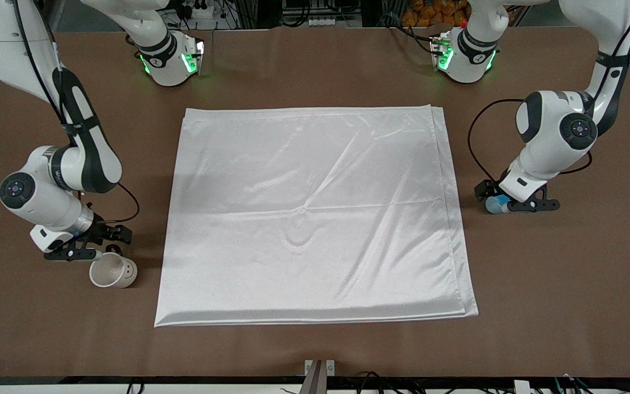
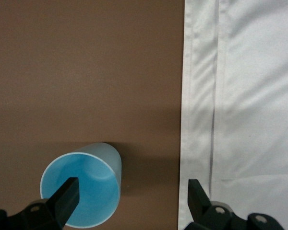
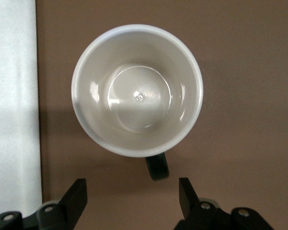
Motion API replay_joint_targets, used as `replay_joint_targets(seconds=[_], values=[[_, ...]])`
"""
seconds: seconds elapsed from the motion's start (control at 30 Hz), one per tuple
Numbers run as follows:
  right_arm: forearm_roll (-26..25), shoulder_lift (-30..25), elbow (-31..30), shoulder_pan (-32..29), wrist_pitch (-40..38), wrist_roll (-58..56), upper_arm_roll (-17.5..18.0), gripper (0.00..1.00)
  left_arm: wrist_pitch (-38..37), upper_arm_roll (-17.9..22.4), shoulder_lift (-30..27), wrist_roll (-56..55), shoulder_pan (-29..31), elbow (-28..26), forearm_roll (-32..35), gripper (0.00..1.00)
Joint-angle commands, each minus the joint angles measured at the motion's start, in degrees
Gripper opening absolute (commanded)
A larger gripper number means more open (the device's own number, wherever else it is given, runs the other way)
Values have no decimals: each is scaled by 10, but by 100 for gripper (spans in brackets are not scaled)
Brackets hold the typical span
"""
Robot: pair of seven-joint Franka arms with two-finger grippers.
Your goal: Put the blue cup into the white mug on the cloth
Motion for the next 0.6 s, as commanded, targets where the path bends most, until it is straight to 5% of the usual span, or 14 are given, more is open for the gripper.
replay_joint_targets(seconds=[0.0, 0.1, 0.4, 0.57], values=[[-10, 33, 28, -4, 11, -4, 4, 75, 25, 8, 22, -4, 2, -1, 14, 100], [-10, 41, 36, -4, 11, -4, 4, 64, 26, 8, 29, -4, 2, -1, 14, 100], [-10, 44, 47, -3, 10, -19, 5, 0, 35, 9, 46, -11, 2, -5, 14, 100], [-9, 40, 55, 1, 6, -20, 5, 0, 37, 14, 53, -12, 2, -5, 14, 100]])
